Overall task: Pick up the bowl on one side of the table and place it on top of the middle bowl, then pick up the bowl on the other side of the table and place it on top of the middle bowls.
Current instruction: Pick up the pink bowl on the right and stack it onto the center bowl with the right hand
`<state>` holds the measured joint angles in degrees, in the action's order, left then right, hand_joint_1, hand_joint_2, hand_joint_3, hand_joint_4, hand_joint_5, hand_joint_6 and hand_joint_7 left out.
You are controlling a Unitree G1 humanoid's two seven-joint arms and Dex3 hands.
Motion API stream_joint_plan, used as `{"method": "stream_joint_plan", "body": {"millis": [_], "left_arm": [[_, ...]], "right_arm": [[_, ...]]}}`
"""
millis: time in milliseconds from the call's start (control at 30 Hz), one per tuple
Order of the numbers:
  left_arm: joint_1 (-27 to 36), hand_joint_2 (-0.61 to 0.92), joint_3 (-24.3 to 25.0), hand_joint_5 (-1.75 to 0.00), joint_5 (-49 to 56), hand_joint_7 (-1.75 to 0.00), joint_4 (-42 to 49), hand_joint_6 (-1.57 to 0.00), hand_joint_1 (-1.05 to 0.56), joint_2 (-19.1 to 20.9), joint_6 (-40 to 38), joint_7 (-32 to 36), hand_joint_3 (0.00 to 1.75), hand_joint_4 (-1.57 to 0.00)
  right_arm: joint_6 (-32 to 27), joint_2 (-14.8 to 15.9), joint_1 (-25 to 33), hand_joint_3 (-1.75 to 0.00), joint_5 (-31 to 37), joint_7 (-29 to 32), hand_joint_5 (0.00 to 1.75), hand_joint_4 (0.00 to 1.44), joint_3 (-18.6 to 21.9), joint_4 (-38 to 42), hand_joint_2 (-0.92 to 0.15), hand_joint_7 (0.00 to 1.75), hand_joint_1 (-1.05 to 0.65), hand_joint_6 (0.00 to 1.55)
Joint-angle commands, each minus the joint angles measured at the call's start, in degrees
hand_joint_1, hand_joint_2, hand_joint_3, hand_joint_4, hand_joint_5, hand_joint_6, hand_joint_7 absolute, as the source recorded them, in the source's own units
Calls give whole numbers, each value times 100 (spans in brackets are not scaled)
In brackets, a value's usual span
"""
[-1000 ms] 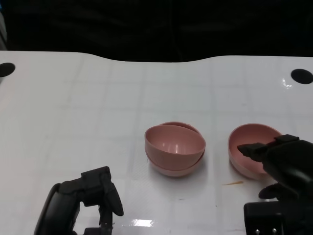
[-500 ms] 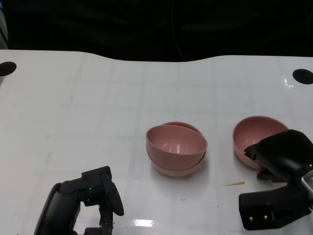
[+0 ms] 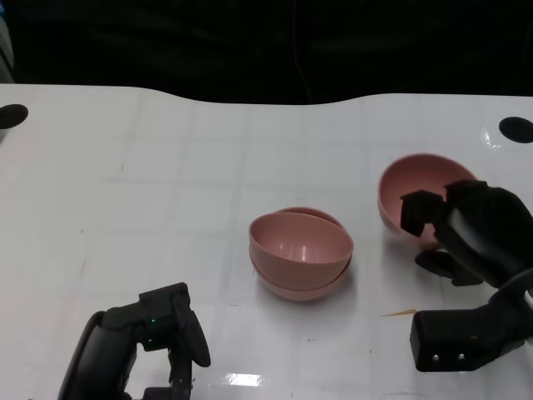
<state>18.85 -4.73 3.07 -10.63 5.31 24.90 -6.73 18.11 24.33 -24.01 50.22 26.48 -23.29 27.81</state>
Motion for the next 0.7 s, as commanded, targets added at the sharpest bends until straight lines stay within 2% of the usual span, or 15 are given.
{"method": "stream_joint_plan", "body": {"millis": [33,167,333,500,533,700], "left_arm": [[-6,23,37,-175,65,-155,23,-88,8,81,8,-6,169,-96],[-25,23,45,-175,30,-155,73,-88,8,90,37,-26,169,-96],[-39,24,40,-175,-50,-155,89,-88,7,83,4,-52,168,-96],[-53,25,47,-175,-9,-155,137,-88,6,89,51,-28,166,-95],[-51,25,44,-175,-13,-155,133,-88,6,86,45,-28,166,-95],[-60,26,35,-175,13,-155,133,-87,6,80,67,-15,166,-95]], "right_arm": [[267,-21,4,-131,-248,125,175,98,170,-510,-29,172,-11,76],[643,-169,-25,-143,-553,75,175,100,223,-785,-24,170,-11,79],[1220,-363,-234,-150,-1397,-699,175,99,265,-686,-24,166,-14,78],[1371,-598,-540,-138,-1886,-1519,175,96,220,-435,-31,168,-15,75],[1401,-630,-584,-133,-1913,-1619,175,95,207,-405,-32,161,-16,77],[1605,-833,-769,-139,-2007,-2063,175,97,143,-236,-29,156,-16,83]]}}
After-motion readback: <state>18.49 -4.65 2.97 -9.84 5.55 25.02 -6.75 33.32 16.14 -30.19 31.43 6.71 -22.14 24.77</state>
